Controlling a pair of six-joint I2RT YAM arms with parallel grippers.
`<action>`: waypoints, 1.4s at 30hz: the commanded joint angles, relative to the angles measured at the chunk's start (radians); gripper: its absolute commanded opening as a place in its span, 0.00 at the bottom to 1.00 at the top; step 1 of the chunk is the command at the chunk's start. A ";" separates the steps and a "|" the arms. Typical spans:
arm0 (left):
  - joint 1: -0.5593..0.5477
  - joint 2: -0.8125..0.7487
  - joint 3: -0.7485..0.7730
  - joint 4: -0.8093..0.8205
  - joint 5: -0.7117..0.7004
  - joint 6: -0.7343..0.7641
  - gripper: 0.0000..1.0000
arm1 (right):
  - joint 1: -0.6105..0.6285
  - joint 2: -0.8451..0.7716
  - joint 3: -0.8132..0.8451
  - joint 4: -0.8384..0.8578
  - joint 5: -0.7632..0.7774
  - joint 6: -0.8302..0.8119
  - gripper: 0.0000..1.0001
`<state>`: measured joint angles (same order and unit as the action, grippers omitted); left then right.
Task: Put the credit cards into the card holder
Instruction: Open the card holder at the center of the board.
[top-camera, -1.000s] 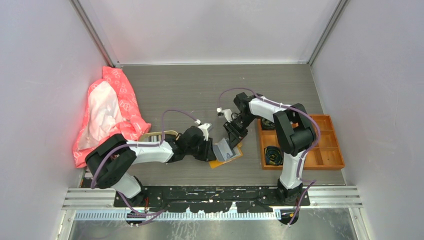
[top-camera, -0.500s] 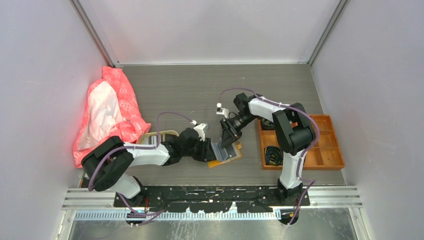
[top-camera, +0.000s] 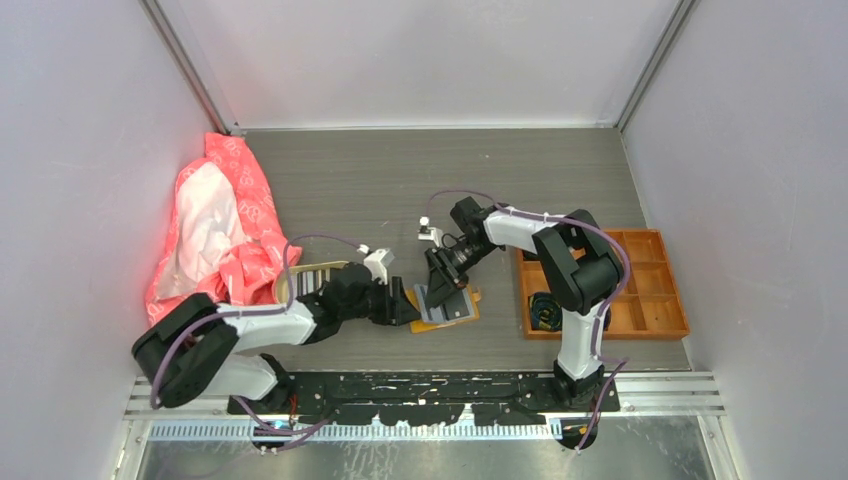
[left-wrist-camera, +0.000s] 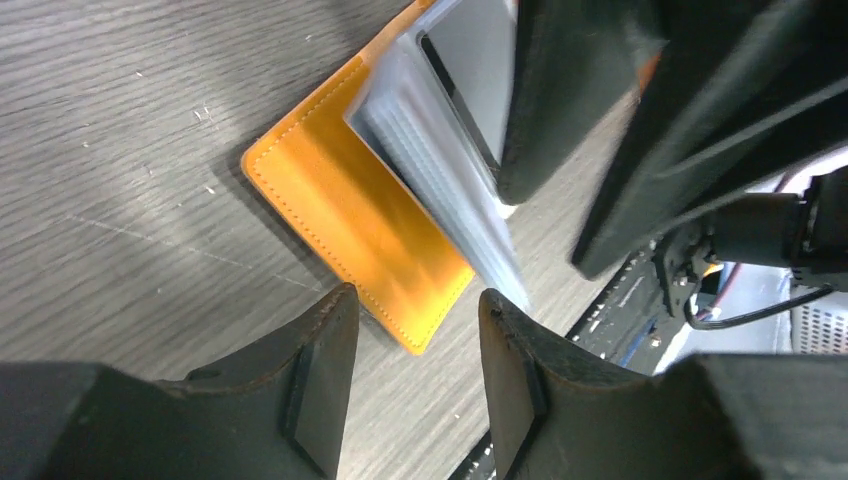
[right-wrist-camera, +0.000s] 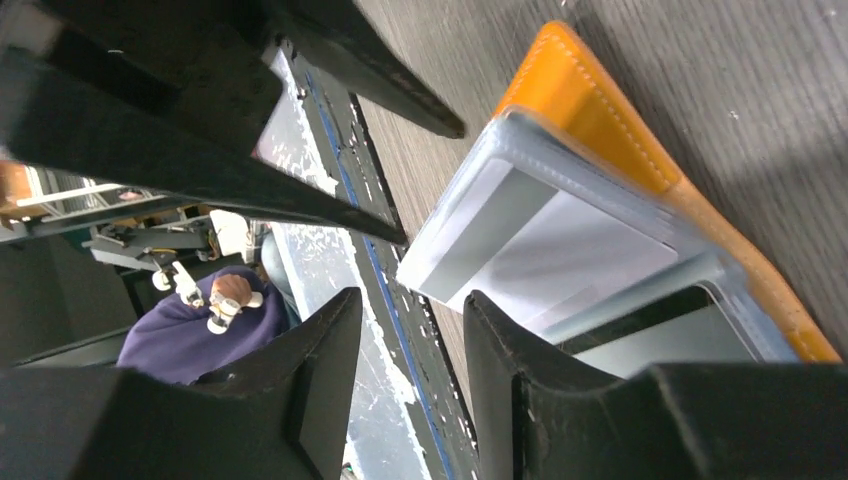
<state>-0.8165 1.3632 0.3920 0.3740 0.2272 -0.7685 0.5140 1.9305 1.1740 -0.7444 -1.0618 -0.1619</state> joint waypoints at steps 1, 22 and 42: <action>0.007 -0.163 -0.019 -0.016 -0.041 -0.006 0.49 | 0.007 -0.042 -0.059 0.239 -0.056 0.217 0.48; -0.019 -0.055 0.101 -0.022 0.082 0.023 0.32 | -0.060 -0.204 -0.013 -0.030 0.445 -0.032 0.48; -0.019 -0.050 0.075 -0.232 -0.087 0.068 0.36 | -0.098 0.004 0.016 -0.104 0.419 0.036 0.52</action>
<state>-0.8337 1.3544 0.4728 0.2020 0.1879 -0.7216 0.4278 1.8881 1.1736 -0.8318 -0.6125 -0.1379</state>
